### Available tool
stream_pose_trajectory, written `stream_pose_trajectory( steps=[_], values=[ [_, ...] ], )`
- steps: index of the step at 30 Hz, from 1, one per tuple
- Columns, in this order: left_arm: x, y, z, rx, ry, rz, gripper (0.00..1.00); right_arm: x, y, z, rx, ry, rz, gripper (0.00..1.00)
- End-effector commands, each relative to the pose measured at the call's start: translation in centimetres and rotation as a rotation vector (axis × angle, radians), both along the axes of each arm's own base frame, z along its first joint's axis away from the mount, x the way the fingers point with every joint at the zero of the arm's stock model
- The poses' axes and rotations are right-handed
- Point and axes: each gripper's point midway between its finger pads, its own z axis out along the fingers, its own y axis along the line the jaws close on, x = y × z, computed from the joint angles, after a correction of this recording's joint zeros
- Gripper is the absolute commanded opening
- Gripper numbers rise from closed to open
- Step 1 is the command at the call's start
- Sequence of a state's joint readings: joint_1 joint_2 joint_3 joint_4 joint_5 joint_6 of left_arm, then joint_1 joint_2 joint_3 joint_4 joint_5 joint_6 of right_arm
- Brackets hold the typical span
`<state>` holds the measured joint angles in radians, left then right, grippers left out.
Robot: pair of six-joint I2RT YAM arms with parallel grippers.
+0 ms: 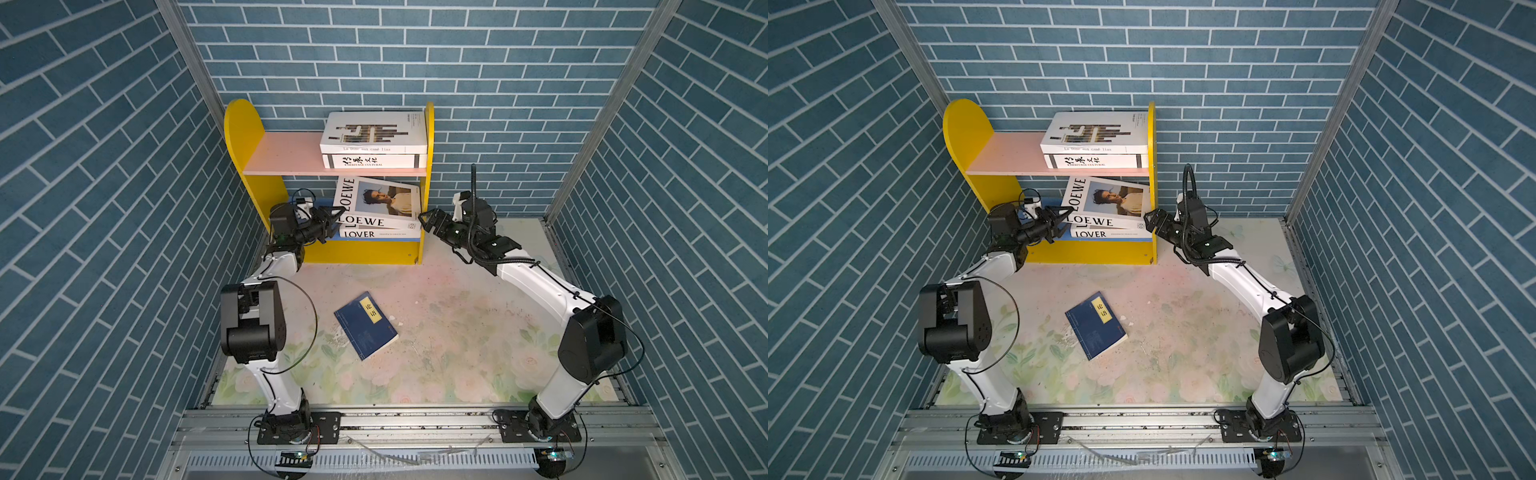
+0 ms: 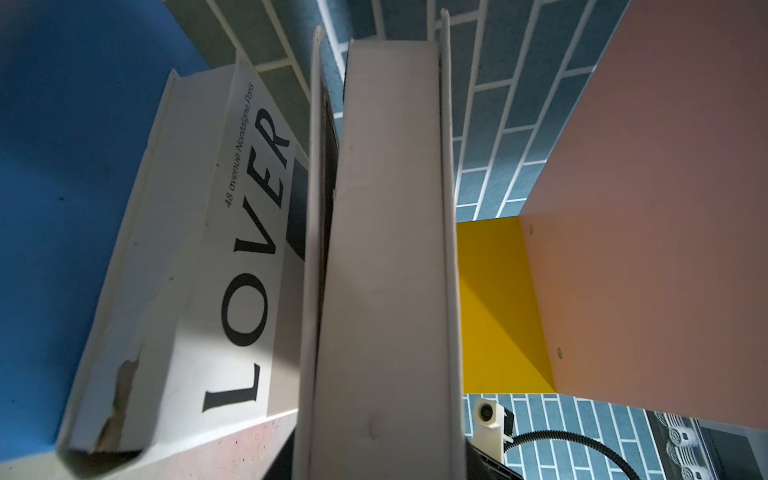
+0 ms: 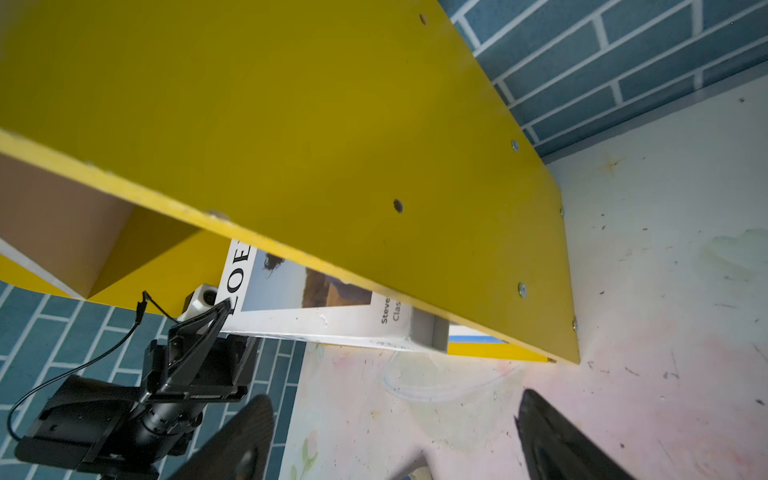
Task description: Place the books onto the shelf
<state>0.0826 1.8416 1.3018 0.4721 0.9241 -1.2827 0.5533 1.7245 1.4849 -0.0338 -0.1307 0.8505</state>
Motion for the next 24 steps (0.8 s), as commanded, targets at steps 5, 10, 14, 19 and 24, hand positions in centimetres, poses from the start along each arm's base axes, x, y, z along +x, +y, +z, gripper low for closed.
stream_pose_trajectory(
  steps=[5, 10, 14, 19, 24],
  values=[
    [1.1, -0.5, 0.8, 0.020, -0.063, -0.007, 0.29, 2.8, -0.1, -0.6, -0.122, -0.058, -0.060, 0.92],
    [1.5, -0.7, 0.9, 0.017, -0.071, -0.015, 0.29, 3.7, 0.7, -1.2, -0.161, -0.054, -0.055, 0.92],
    [1.7, -0.8, 0.5, 0.013, -0.061, -0.009, 0.29, 4.4, 0.9, -2.1, -0.195, -0.047, -0.073, 0.92],
    [1.5, -1.4, 0.1, 0.018, -0.053, -0.017, 0.30, 5.3, 1.0, -3.2, -0.238, -0.036, -0.114, 0.92],
    [1.2, -1.8, -0.7, 0.039, -0.030, -0.026, 0.34, 6.2, 0.9, -3.8, -0.293, -0.033, -0.149, 0.92]
  ],
)
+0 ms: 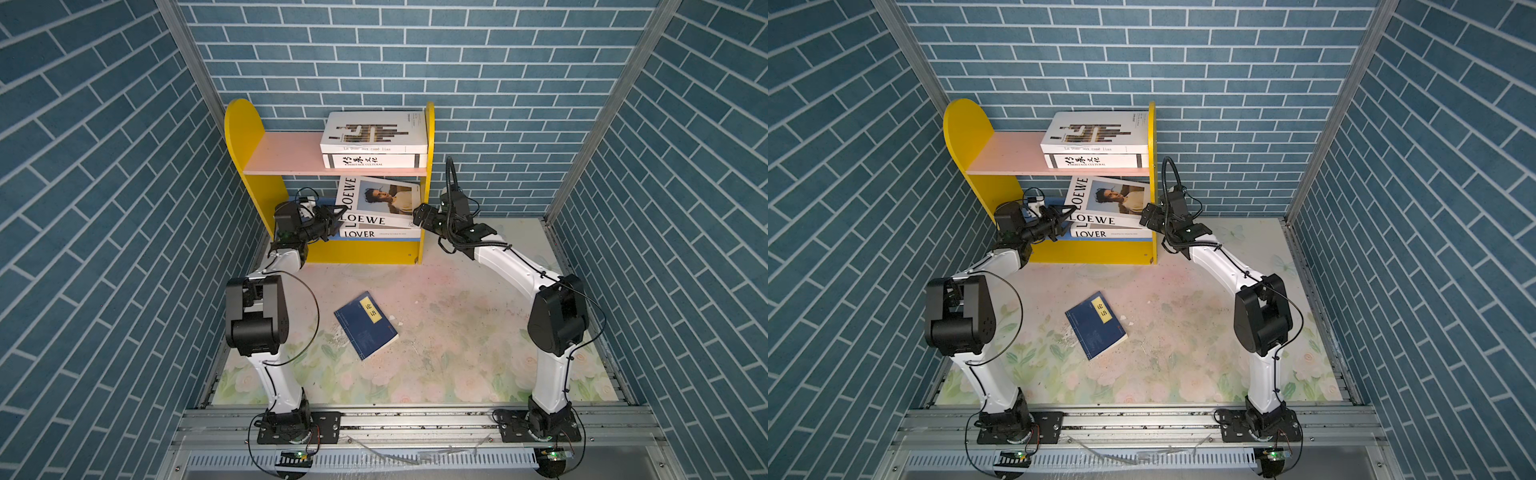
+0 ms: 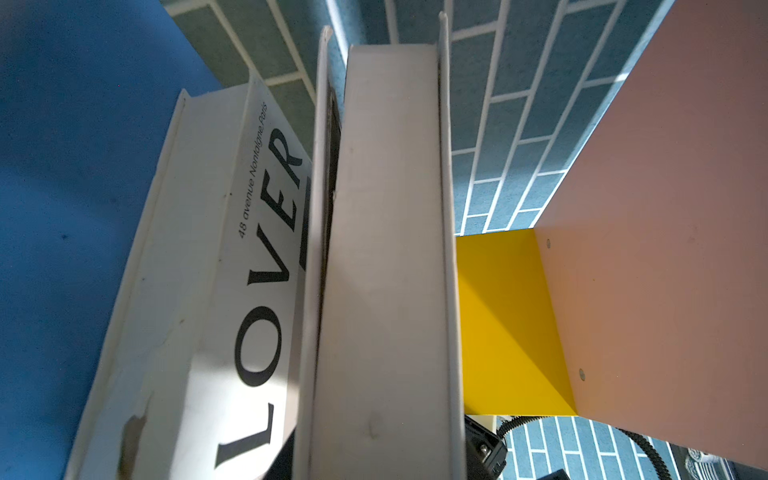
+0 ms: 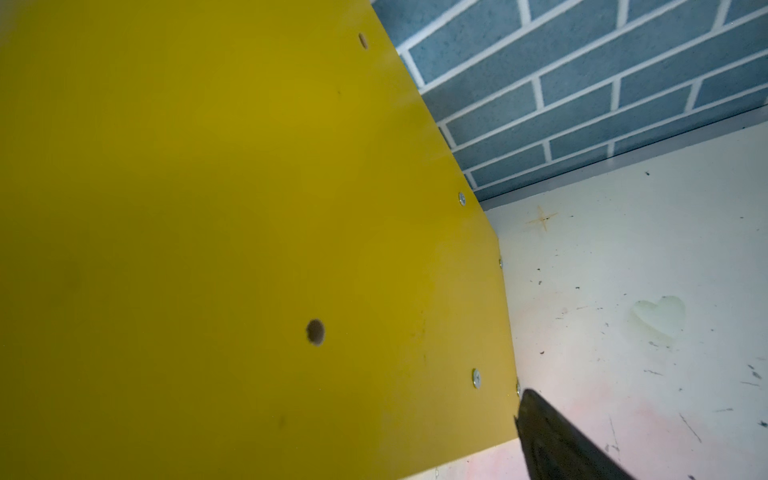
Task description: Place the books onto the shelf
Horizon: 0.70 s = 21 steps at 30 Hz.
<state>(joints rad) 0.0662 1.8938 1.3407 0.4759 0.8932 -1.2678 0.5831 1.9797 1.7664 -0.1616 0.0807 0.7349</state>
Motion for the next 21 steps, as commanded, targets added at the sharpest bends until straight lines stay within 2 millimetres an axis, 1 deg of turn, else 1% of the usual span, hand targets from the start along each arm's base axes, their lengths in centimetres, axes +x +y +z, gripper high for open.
stream_pose_trajectory(
  steps=[1, 3, 9, 18, 21],
  values=[
    [-0.2, -1.5, 0.1, 0.029, -0.027, -0.040, 0.35, 0.6, -0.5, -0.5, -0.095, -0.009, -0.038, 0.92],
    [-0.3, -1.7, 0.0, 0.038, -0.023, -0.043, 0.38, 0.7, -0.4, -1.0, -0.127, -0.003, -0.048, 0.92],
    [-0.7, -1.8, -0.3, 0.053, -0.009, -0.051, 0.42, 0.4, -0.6, -2.4, -0.169, 0.021, -0.061, 0.91],
    [-1.3, -1.9, -0.6, 0.057, 0.001, -0.064, 0.43, 0.4, -0.6, -3.0, -0.177, 0.030, -0.068, 0.91],
    [-1.4, -2.0, -0.7, 0.059, 0.007, -0.070, 0.48, 0.4, -0.6, -3.1, -0.181, 0.036, -0.067, 0.91]
  ],
)
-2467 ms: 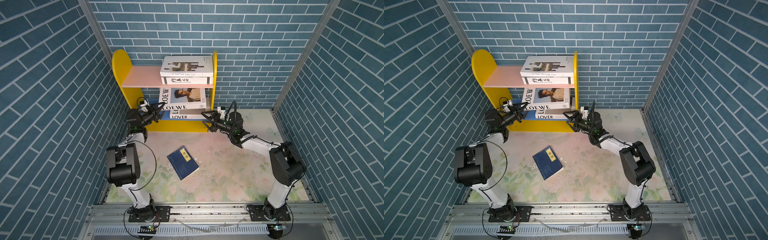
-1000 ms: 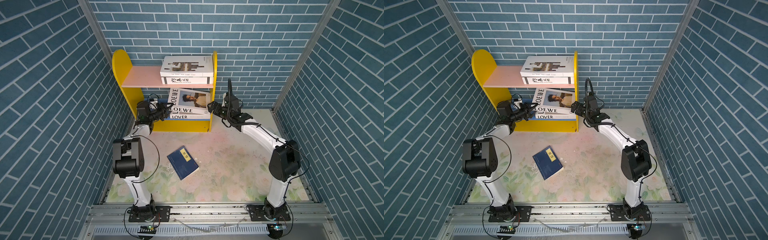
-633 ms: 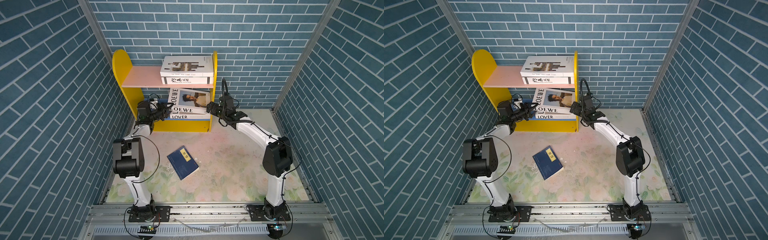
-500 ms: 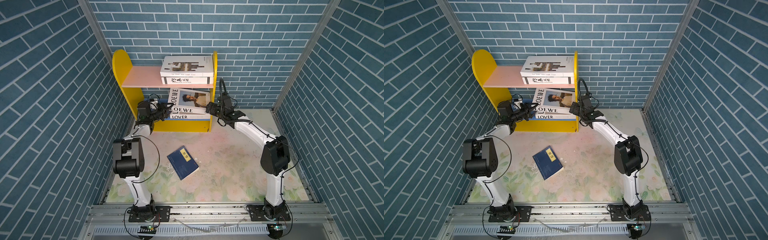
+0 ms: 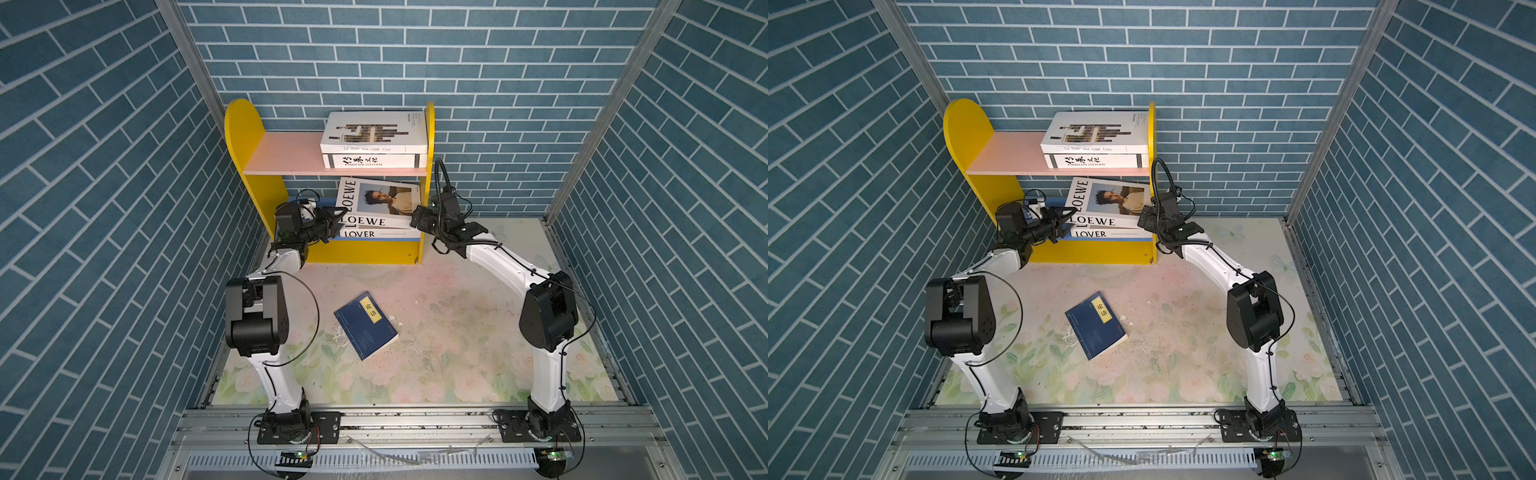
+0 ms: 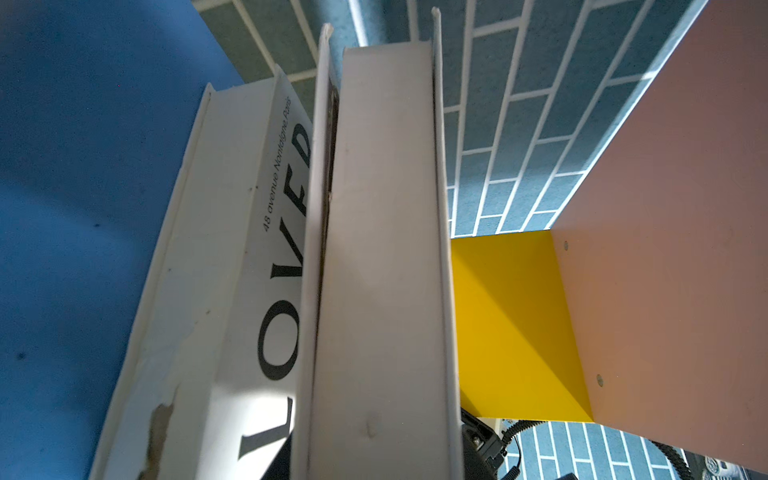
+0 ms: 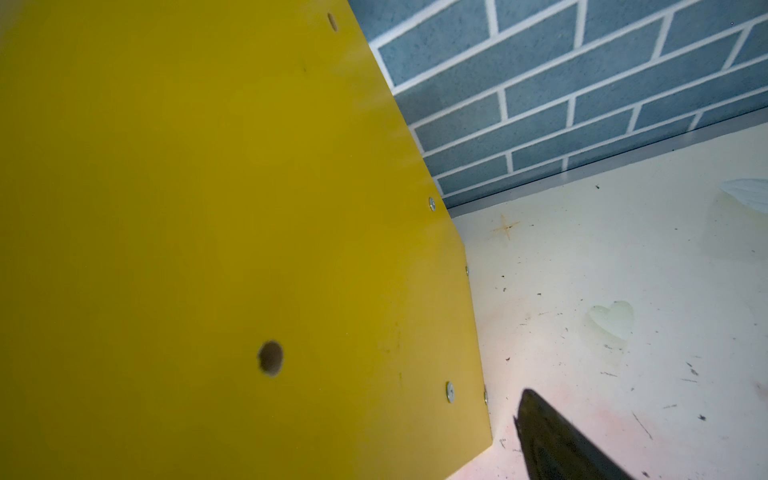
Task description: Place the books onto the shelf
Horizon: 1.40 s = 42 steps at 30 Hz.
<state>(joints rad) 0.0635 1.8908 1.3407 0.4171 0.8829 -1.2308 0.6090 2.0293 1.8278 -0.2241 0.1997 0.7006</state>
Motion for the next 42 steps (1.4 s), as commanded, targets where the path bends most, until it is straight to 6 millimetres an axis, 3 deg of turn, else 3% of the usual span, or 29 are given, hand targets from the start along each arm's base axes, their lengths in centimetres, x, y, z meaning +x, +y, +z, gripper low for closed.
stream_pose_trajectory(
  steps=[1, 11, 16, 28, 42],
  values=[
    [-1.4, -2.0, 0.2, 0.036, -0.019, -0.074, 0.50, -0.2, -0.5, -2.2, -0.083, 0.048, -0.007, 0.90],
    [-2.6, -1.3, 0.2, 0.195, 0.040, -0.091, 0.79, -1.2, -2.5, -4.3, -0.174, 0.071, -0.066, 0.86],
    [-2.4, -0.3, 0.1, 0.213, 0.079, -0.080, 0.85, -1.4, -3.1, -4.4, -0.194, 0.070, -0.088, 0.86],
    [-2.4, 3.5, 0.9, 0.297, 0.060, -0.041, 0.90, -1.5, -2.8, -3.8, -0.182, 0.065, -0.073, 0.86],
    [-1.4, 2.0, 2.5, 0.284, -0.026, -0.091, 0.85, -1.6, -2.3, -3.1, -0.159, 0.061, -0.049, 0.86]
  ],
)
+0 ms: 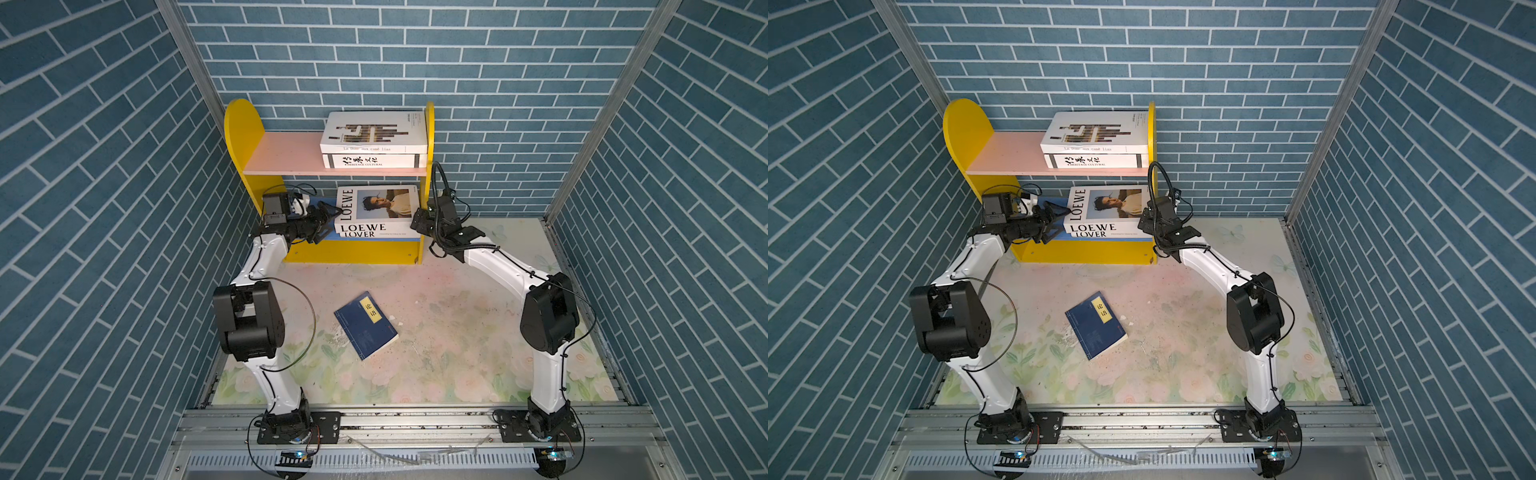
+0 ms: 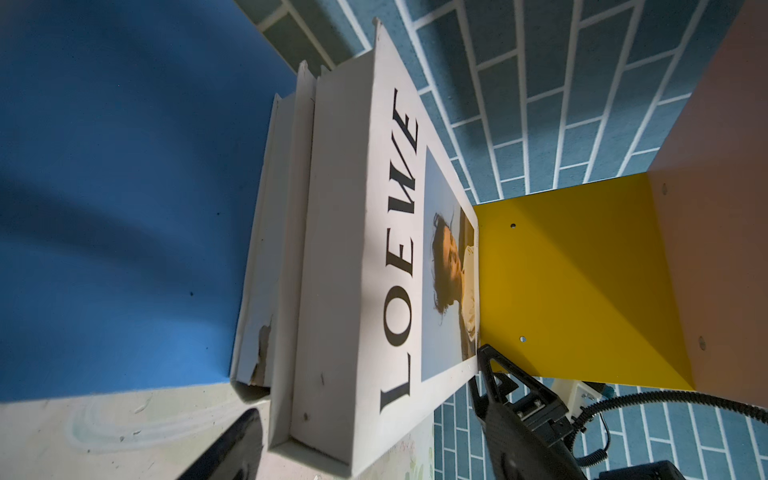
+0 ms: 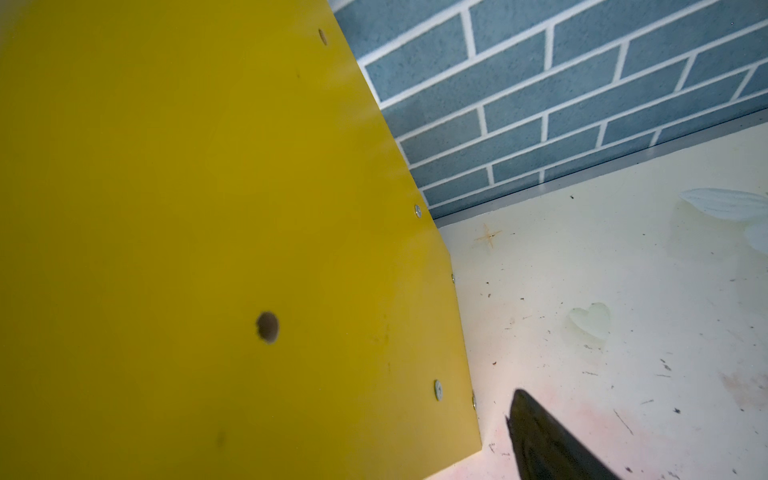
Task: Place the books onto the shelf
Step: 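Press the LOEWE magazine flat onto the LOVER book with the left gripper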
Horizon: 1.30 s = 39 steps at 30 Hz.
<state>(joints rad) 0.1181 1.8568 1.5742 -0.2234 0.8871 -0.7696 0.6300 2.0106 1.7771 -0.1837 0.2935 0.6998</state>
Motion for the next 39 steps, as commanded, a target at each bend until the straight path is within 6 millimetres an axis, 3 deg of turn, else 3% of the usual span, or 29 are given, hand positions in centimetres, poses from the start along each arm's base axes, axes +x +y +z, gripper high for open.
stream_pose_trajectory(
  steps=[1, 7, 14, 21, 27, 30, 34, 39],
  values=[
    [0.8, -0.7, 2.0, 0.001, -0.074, -0.038, 0.85, -1.4, -1.6, -2.8, -0.122, 0.100, 0.011, 0.86],
    [2.0, -2.4, 2.9, -0.018, -0.109, -0.085, 0.85, -1.4, -1.7, -2.7, -0.122, 0.100, 0.012, 0.86],
    [3.1, -3.5, 2.5, -0.065, -0.116, -0.101, 0.85, -1.4, -1.5, -2.7, -0.114, 0.102, 0.018, 0.86],
    [2.9, -3.4, 3.1, -0.063, -0.131, -0.086, 0.85, -1.5, -1.7, -2.1, -0.116, 0.089, 0.010, 0.86],
    [2.2, -1.6, 3.2, -0.044, -0.121, -0.009, 0.91, -1.5, -1.0, -0.5, -0.107, 0.032, 0.066, 0.88],
    [1.3, -0.2, 4.4, -0.038, -0.152, 0.017, 1.00, -1.7, -0.6, 1.6, -0.089, -0.024, 0.109, 0.93],
    [-1.4, 1.1, 6.2, 0.001, -0.207, 0.010, 1.00, -3.2, -0.5, 4.3, -0.063, -0.073, 0.173, 0.96],
    [-6.3, 0.8, 3.6, 0.087, -0.114, -0.029, 1.00, -6.3, -1.7, 5.6, -0.004, -0.079, 0.203, 0.96]
  ],
)
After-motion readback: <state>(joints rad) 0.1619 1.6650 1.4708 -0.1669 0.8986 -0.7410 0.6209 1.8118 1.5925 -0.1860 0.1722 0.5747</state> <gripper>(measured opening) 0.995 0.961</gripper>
